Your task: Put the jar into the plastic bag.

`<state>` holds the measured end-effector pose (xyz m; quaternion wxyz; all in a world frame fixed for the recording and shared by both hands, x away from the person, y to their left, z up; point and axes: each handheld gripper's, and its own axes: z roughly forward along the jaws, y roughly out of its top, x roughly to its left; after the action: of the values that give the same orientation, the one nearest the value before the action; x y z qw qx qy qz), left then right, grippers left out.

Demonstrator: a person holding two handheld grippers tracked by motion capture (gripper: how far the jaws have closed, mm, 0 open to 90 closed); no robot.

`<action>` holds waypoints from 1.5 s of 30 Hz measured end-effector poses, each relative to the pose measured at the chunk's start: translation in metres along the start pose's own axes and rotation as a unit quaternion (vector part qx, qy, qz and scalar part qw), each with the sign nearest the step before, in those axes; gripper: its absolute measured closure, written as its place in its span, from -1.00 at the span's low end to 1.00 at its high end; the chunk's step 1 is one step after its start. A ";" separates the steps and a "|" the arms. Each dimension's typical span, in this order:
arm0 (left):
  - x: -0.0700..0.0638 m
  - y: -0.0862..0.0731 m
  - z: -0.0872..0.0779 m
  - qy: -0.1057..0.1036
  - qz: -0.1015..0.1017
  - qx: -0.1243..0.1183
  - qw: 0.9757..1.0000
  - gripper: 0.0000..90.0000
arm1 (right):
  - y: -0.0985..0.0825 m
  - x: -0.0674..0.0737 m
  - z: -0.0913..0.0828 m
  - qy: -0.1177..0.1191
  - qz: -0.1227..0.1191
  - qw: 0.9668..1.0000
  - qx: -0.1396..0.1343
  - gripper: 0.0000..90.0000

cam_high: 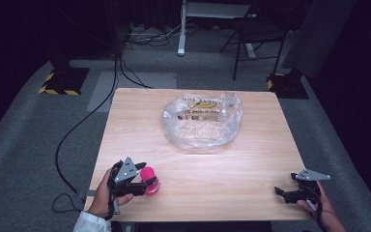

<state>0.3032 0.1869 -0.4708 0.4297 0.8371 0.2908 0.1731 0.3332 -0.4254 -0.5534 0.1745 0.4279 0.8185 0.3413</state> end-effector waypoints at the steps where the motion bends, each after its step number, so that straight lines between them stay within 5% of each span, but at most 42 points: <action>1: -0.001 0.000 0.000 -0.002 0.001 0.000 1.000 -0.09 | 0.000 0.000 0.000 0.000 0.000 1.000 0.000 -1.00; 12: -0.004 0.000 0.002 0.002 0.010 0.003 1.000 0.06 | 0.000 0.000 0.000 0.000 0.000 1.000 0.000 -1.00; 19: -0.006 0.005 -0.001 0.009 0.003 -0.018 1.000 0.07 | 0.000 0.000 0.000 0.000 0.000 1.000 0.000 -1.00; 28: -0.004 0.022 0.005 0.027 -0.015 -0.018 0.999 0.07 | 0.000 0.000 0.000 0.000 0.000 1.000 0.000 -1.00; 45: -0.005 0.058 0.031 0.035 -0.010 -0.006 0.999 0.07 | 0.000 0.000 0.000 0.000 0.000 1.000 0.000 -1.00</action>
<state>0.3358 0.1376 -0.4409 0.4263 0.8249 0.3132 0.1994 0.3332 -0.4254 -0.5534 0.1745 0.4280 0.8184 0.3414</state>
